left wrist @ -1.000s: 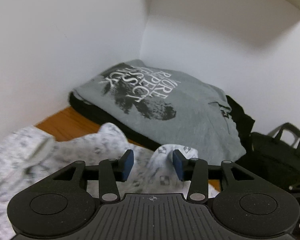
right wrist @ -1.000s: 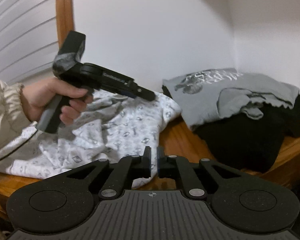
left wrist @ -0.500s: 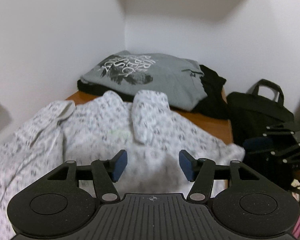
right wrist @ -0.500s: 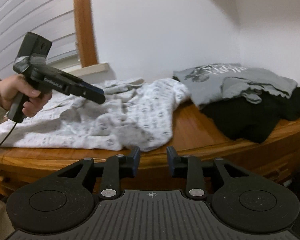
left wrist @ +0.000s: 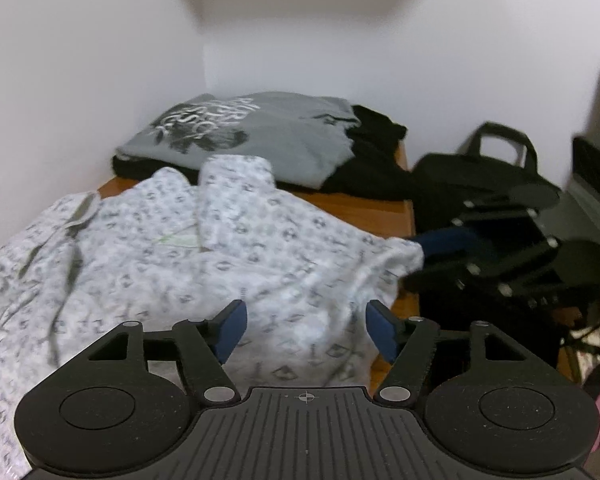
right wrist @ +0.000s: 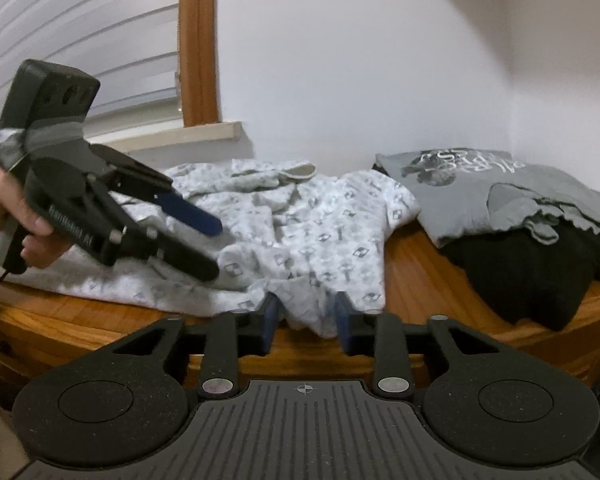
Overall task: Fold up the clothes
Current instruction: 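Pinch the white shirt with the left gripper while the right gripper pinches it too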
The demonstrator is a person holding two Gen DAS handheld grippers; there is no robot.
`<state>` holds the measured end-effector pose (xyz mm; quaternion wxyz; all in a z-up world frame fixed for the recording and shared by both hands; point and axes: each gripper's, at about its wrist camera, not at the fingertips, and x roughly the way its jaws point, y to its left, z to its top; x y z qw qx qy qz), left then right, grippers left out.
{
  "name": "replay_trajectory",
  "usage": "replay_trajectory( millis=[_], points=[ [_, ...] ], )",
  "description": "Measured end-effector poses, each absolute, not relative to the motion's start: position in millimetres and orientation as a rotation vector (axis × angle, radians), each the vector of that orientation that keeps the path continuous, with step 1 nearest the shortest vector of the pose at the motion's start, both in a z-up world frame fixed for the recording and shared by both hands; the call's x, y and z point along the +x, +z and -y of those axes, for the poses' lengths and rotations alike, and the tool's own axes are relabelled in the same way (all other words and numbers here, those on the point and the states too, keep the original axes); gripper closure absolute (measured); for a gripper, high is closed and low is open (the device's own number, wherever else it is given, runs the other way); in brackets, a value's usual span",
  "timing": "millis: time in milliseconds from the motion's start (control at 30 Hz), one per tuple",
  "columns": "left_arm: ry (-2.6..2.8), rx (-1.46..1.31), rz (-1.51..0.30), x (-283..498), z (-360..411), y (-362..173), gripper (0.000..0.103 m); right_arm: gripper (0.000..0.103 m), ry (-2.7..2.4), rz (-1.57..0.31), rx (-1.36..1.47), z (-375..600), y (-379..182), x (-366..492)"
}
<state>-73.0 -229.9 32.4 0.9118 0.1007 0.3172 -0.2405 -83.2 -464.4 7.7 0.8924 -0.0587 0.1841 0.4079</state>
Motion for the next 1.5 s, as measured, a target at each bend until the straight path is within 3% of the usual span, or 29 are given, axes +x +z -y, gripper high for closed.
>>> replay_trajectory(
  millis=[67, 133, 167, 200, 300, 400, 433, 467, 533, 567, 733, 933, 1100, 1133, 1167, 1200, 1233, 1300, 1333, 1500],
  points=[
    [-0.493, 0.237, -0.630, -69.7, 234.3, 31.5, 0.038, 0.098, 0.848, -0.360, -0.130, 462.6, 12.8, -77.7],
    [-0.493, 0.245, -0.613, -64.7, 235.0, 34.1, 0.057, 0.099, 0.849, -0.333, -0.140, 460.0, 19.9, -73.2],
    [-0.501, 0.240, -0.609, -61.8, 234.5, 35.9, 0.082, 0.099, 0.853, -0.318, -0.140, 458.7, 23.2, -71.1],
    [-0.503, 0.232, -0.598, -59.7, 233.1, 39.2, 0.098, 0.099, 0.858, -0.312, -0.142, 456.9, 25.4, -68.6],
    [-0.507, 0.206, -0.558, -53.9, 228.3, 50.6, 0.099, 0.098, 0.853, -0.310, -0.160, 452.8, 25.3, -62.9],
    [-0.508, 0.186, -0.534, -48.5, 225.2, 60.3, 0.099, 0.084, 0.883, -0.344, -0.155, 454.3, 16.9, -59.0],
    [-0.507, 0.188, -0.526, -47.0, 225.2, 62.2, 0.099, 0.075, 0.887, -0.354, -0.147, 455.7, 14.1, -58.1],
    [-0.507, 0.192, -0.518, -45.6, 225.4, 63.8, 0.099, 0.075, 0.890, -0.364, -0.141, 457.0, 11.5, -57.0],
    [-0.497, 0.199, -0.505, -43.4, 225.3, 66.4, 0.099, 0.080, 0.883, -0.388, -0.142, 459.3, 8.3, -54.3],
    [-0.494, 0.193, -0.505, -41.7, 223.9, 67.1, 0.099, 0.101, 0.882, -0.398, -0.139, 462.1, 7.8, -52.7],
    [-0.501, 0.153, -0.530, -42.1, 215.4, 64.1, 0.099, 0.100, 0.919, -0.410, -0.026, 478.2, 12.3, -45.6],
    [-0.566, 0.138, -0.569, -69.2, 207.2, 55.5, 0.058, 0.099, 0.906, -0.432, -0.019, 474.6, 8.0, -39.9],
    [-0.546, 0.184, -0.613, -68.3, 217.0, 38.3, 0.054, 0.096, 0.892, -0.450, -0.005, 473.3, 4.0, -35.4],
    [-0.536, 0.196, -0.623, -66.5, 219.7, 34.9, 0.055, 0.088, 0.889, -0.450, 0.003, 474.9, 3.3, -35.1],
    [-0.537, 0.207, -0.623, -65.0, 221.5, 33.0, 0.063, 0.088, 0.900, -0.449, 0.012, 477.2, 3.0, -35.0],
    [-0.542, 0.216, -0.621, -63.7, 223.1, 31.5, 0.094, 0.087, 0.926, -0.457, 0.017, 479.3, 2.9, -34.5],
    [-0.544, 0.209, -0.626, -61.2, 223.0, 32.2, 0.101, 0.087, 0.951, -0.463, 0.017, 481.4, 2.9, -34.3],
    [-0.525, 0.178, -0.590, -58.6, 218.4, 40.9, 0.101, 0.091, 0.988, -0.468, -0.026, 483.0, 4.2, -36.2],
    [-0.522, 0.169, -0.575, -57.8, 216.0, 45.6, 0.101, 0.100, 1.007, -0.478, -0.055, 482.5, 4.8, -36.1],
    [-0.536, 0.147, -0.562, -52.3, 211.9, 57.6, 0.101, 0.100, 1.085, -0.456, -0.266, 480.2, 19.9, -38.1]
  ],
)
